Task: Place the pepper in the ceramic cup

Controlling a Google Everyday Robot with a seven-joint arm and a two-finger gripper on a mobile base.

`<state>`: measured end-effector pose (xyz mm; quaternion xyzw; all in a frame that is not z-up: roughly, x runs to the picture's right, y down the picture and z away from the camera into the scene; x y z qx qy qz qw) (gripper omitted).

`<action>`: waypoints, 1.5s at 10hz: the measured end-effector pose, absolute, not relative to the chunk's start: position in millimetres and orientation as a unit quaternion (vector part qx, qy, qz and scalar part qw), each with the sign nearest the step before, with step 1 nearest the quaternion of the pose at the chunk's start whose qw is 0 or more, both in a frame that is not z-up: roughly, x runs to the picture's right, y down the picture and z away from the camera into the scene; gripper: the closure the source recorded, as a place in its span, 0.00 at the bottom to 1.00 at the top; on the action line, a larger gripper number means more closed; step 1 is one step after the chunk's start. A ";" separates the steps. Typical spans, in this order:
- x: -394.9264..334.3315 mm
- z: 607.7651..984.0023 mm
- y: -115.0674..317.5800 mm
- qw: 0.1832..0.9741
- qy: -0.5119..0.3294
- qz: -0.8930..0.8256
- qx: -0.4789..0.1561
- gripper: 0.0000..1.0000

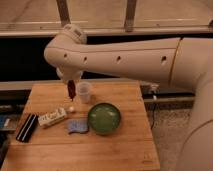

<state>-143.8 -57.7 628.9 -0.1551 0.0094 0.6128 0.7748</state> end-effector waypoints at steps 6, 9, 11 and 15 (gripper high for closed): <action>-87.6 647.3 -103.6 0.758 -0.029 0.637 -0.135 1.00; -71.7 673.6 -108.4 0.744 -0.036 0.650 -0.151 1.00; -78.0 690.8 -114.0 0.745 -0.039 0.646 -0.164 1.00; -98.6 721.8 -119.1 0.757 -0.031 0.626 -0.186 1.00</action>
